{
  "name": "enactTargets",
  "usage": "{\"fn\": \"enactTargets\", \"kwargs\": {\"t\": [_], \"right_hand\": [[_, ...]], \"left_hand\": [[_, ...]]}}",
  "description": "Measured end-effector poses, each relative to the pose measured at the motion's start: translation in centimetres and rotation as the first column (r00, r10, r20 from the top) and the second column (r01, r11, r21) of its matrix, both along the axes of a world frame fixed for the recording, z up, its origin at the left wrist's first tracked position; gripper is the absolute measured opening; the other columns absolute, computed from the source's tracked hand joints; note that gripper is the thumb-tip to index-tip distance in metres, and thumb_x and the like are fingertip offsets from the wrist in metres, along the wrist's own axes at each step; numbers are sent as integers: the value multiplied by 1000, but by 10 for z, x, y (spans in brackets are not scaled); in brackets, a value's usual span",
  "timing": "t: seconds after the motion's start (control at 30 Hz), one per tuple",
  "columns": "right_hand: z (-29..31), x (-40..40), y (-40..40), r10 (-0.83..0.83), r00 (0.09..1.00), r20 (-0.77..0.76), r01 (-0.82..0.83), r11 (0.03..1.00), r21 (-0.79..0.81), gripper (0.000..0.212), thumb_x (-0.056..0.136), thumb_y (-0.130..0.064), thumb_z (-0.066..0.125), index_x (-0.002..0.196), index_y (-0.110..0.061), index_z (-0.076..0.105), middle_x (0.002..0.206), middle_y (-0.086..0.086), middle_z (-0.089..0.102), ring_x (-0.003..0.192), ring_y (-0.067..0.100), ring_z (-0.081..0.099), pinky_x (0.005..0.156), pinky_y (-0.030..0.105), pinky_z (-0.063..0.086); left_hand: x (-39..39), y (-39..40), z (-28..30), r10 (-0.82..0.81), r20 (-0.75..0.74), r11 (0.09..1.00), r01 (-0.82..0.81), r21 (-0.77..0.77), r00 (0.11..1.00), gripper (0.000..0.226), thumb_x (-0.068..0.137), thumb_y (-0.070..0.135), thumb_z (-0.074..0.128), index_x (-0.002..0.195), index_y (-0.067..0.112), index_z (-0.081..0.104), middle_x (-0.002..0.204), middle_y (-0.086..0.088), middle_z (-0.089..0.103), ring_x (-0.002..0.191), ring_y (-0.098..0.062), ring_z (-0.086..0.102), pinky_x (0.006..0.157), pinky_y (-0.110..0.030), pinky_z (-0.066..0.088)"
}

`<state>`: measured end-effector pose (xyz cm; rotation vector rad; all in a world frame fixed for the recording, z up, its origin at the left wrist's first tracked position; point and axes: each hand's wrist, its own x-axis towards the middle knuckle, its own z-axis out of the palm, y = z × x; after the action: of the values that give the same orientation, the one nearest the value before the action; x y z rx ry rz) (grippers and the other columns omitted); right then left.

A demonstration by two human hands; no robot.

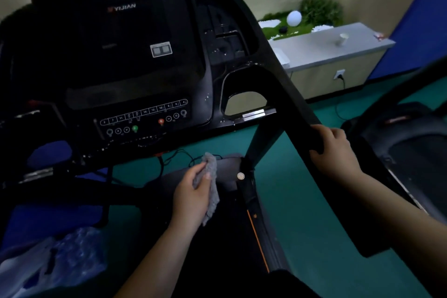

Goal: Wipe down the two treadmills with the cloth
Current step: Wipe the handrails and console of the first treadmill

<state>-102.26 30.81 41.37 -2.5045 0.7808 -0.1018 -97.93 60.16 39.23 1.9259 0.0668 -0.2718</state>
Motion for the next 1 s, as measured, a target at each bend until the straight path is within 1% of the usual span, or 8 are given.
{"fn": "enactTargets", "kwargs": {"t": [0.23, 0.33, 0.47, 0.57, 0.67, 0.8, 0.9, 1.0], "right_hand": [[-10, 14, -7, 48, 997, -56, -55, 990, -133, 69, 86, -27, 63, 145, -33, 29, 138, 16, 36, 120, 40, 46, 94, 47, 45], [-13, 34, -20, 107, 993, -54, -114, 982, -151, 71, 89, -30, 61, 149, -33, 24, 137, 16, 38, 117, 39, 50, 90, 44, 47], [-17, 74, -35, 171, 983, -61, -179, 970, -164, 71, 92, -37, 55, 150, -36, 15, 136, 14, 39, 112, 37, 53, 86, 42, 48], [-19, 99, -43, 199, 979, -44, -203, 969, -141, 69, 93, -41, 50, 150, -39, 10, 133, 14, 41, 106, 37, 56, 84, 43, 51], [-21, 107, -47, 212, 977, -25, -213, 966, -144, 67, 95, -42, 47, 149, -41, 8, 132, 13, 41, 103, 35, 57, 82, 41, 51], [-24, 105, -49, 218, 976, 9, -215, 967, -136, 65, 94, -43, 47, 148, -43, 10, 131, 10, 42, 103, 33, 57, 80, 40, 50], [-26, 104, -52, 217, 976, 23, -212, 968, -132, 66, 94, -43, 49, 148, -43, 12, 131, 8, 42, 104, 30, 57, 79, 40, 51], [-29, 103, -53, 216, 975, 45, -209, 971, -117, 66, 93, -43, 50, 148, -44, 13, 130, 8, 42, 104, 30, 57, 76, 38, 50]], "left_hand": [[51, -20, 7, -83, 143, 996, 80, 26, 986, 34, 98, 25, 52, 132, 28, 54, 125, 12, 54, 114, -4, 53, 81, -3, 39], [83, -45, -1, -79, 337, 993, 43, 114, 938, 37, 98, 19, 52, 134, 22, 54, 125, 11, 45, 117, -5, 46, 83, 7, 31], [139, -75, -35, -262, 572, 900, -18, 436, 778, 45, 92, 11, 57, 137, 13, 52, 129, -9, 51, 117, -25, 41, 101, -22, 34], [158, -84, -69, -465, 595, 726, -102, 680, 656, 52, 84, 10, 65, 134, 9, 52, 130, -14, 55, 114, -31, 40, 92, -48, 46], [156, -99, -87, -433, 622, 725, -158, 670, 653, 57, 81, 6, 69, 135, 8, 52, 130, -14, 54, 114, -30, 41, 92, -49, 46], [163, -167, -75, -476, 590, 758, -36, 651, 653, 55, 81, 8, 65, 133, 12, 49, 123, -12, 57, 107, -28, 42, 84, -44, 48], [166, -202, -65, -596, 504, 675, 52, 736, 625, 47, 86, 26, 46, 129, 11, 56, 121, -10, 59, 107, -25, 39, 79, -44, 48], [162, -164, -67, -613, 502, 622, -19, 782, 610, 54, 82, 20, 60, 134, 11, 52, 125, -10, 57, 107, -25, 39, 87, -37, 39]]}}
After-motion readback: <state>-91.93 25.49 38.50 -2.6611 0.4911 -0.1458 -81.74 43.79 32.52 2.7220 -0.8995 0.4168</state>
